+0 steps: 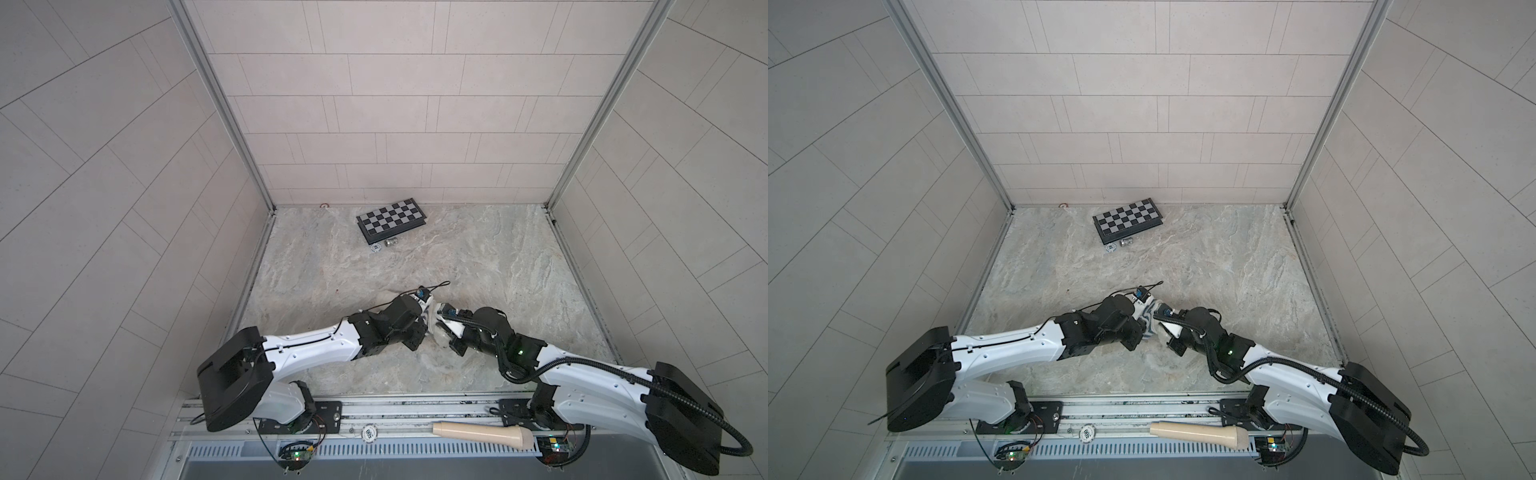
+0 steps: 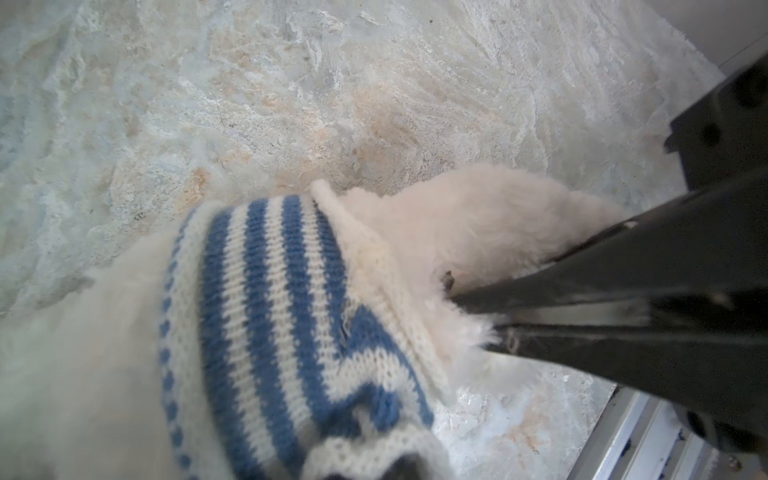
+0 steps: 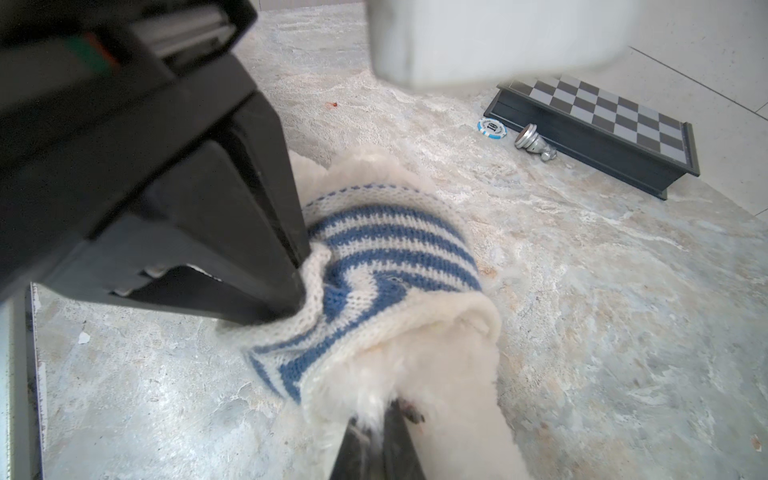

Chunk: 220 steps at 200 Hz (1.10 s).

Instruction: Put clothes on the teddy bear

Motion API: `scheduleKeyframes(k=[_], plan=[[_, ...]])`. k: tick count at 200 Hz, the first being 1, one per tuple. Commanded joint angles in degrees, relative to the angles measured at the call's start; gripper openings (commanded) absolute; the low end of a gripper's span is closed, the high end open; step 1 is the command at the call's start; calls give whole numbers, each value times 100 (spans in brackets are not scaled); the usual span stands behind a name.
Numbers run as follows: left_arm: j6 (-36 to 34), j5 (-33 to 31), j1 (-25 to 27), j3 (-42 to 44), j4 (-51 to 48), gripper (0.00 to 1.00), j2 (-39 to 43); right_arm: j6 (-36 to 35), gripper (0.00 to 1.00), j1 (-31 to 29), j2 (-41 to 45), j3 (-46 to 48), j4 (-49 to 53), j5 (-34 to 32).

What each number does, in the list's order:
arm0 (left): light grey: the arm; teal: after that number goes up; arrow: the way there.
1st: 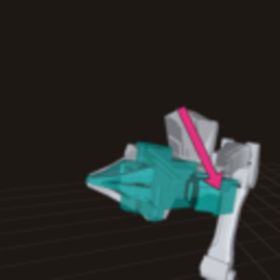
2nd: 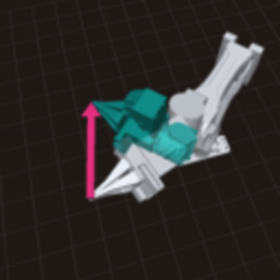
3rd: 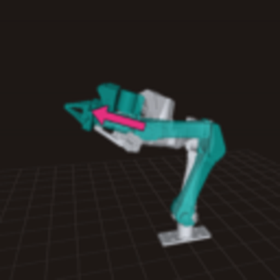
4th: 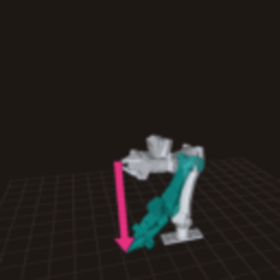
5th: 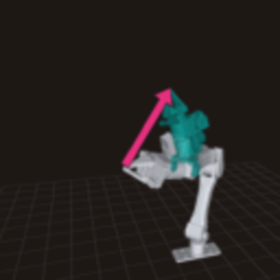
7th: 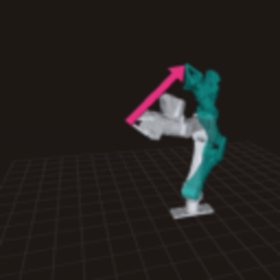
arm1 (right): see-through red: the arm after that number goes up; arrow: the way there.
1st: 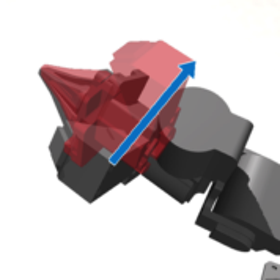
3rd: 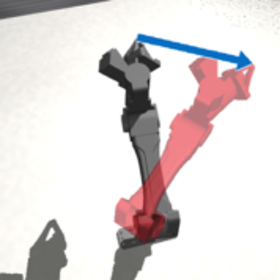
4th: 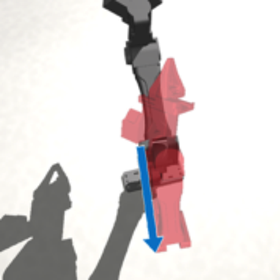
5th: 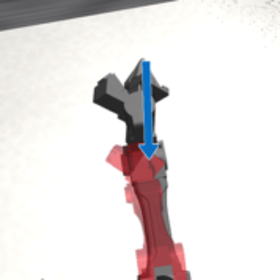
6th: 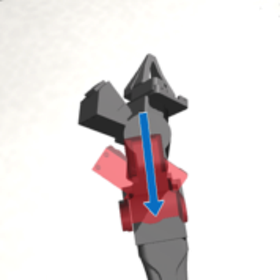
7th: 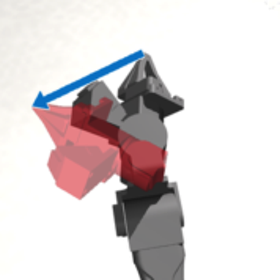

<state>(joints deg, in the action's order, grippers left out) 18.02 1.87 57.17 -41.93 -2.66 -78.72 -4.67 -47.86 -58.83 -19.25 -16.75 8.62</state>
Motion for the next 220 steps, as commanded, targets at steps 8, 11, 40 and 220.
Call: scheduleKeyframes(k=[8, 11, 40, 220], plan=[[376, 313, -315, 257, 478, 0, 128, 8, 0, -80, 203, -53, -788, 498], [416, 360, -338, 270, 491, 0, 145, -4, 0, -81, 225, -44, -778, 496], [736, 707, -574, 449, 664, 0, 338, -188, 0, -84, 401, -17, -717, 518], [3215, 1574, -1376, 214, 1555, 0, 1284, -500, 62, -396, 1123, -185, 30, 220]])
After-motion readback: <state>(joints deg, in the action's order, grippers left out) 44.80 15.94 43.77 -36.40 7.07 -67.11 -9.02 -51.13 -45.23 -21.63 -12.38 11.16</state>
